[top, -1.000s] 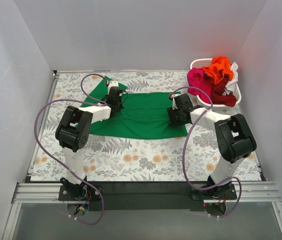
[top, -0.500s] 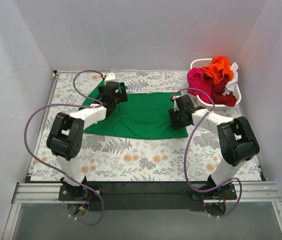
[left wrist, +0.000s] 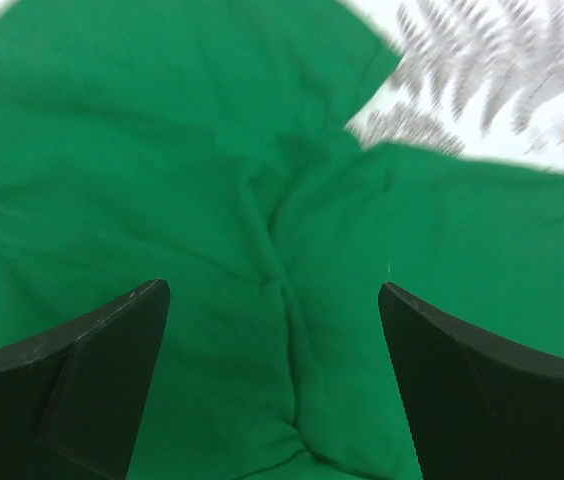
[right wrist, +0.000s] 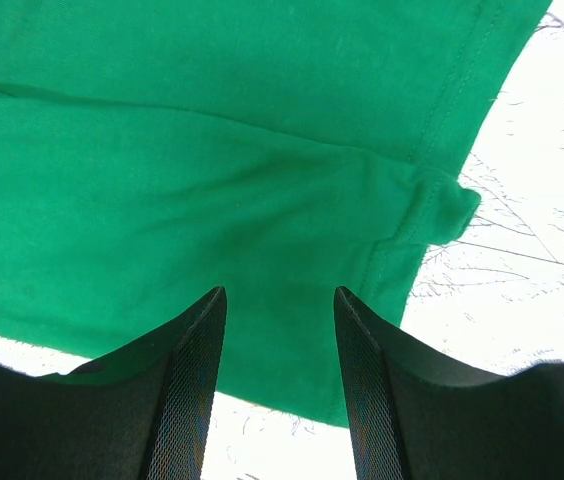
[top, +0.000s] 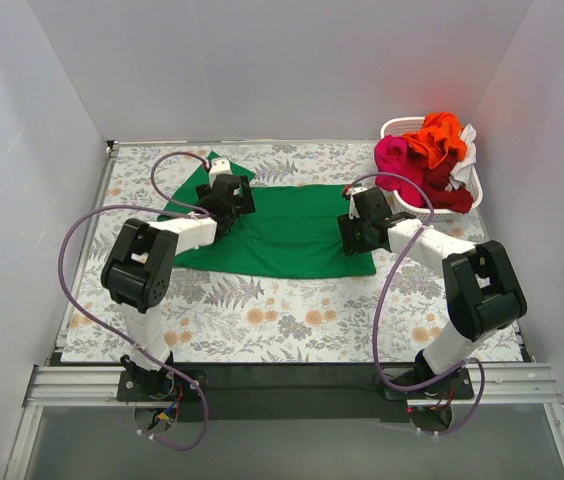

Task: Fold and stack the t-shirts
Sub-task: Fold the tshirt

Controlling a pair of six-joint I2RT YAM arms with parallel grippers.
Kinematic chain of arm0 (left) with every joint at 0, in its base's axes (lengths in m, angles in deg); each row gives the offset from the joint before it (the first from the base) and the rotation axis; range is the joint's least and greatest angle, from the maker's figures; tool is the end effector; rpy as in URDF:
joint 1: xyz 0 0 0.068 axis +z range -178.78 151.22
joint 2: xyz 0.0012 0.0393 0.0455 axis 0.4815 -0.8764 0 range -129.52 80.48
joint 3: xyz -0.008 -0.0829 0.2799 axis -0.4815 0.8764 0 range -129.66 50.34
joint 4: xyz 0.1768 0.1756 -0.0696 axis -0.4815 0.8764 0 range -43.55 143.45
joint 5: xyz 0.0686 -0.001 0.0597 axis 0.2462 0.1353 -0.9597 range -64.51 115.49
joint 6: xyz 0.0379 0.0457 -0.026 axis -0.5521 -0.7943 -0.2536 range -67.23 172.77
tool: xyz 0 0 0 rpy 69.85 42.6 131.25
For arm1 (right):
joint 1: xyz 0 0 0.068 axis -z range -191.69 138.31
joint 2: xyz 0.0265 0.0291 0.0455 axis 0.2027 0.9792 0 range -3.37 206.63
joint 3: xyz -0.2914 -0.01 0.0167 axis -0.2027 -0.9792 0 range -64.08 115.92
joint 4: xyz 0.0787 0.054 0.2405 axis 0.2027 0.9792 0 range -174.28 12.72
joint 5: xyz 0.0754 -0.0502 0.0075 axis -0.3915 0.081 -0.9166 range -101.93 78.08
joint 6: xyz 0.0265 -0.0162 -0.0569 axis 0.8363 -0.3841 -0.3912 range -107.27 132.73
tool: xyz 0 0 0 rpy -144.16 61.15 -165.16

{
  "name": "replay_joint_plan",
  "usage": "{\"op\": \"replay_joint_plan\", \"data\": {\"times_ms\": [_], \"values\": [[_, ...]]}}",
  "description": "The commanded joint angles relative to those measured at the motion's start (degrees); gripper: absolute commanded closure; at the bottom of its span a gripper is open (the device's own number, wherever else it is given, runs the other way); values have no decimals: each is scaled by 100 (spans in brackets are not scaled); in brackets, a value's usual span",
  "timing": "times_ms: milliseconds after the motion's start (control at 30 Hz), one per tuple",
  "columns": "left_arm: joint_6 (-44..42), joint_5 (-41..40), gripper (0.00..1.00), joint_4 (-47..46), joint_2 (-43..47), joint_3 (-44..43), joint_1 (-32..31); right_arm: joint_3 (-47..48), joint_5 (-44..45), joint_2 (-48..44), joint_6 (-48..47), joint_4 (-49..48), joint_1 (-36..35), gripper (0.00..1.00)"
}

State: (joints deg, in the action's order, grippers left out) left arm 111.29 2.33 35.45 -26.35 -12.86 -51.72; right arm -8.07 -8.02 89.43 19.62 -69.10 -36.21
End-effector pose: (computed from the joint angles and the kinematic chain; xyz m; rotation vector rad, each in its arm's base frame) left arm 0.3949 -0.1455 0.1967 -0.8678 1.9321 -0.4247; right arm 0.3112 0.1381 0.2019 -0.3512 2.4559 0.1500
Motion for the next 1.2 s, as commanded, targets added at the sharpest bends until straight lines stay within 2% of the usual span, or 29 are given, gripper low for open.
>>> {"op": "replay_joint_plan", "data": {"times_ms": [0,500,833,1167], "values": [[238,57,21,-42,-180,79,79,-11,-74,177,57,-182,-27,57],[968,154,21,-25,21,976,448,-854,-223,196,286,-33,-71,57],[1311,110,21,107,452,1512,475,-1584,-583,-498,760,345,-212,57],[1425,4,21,248,1225,1961,483,-1884,-417,-1324,1059,670,-519,56]]}}
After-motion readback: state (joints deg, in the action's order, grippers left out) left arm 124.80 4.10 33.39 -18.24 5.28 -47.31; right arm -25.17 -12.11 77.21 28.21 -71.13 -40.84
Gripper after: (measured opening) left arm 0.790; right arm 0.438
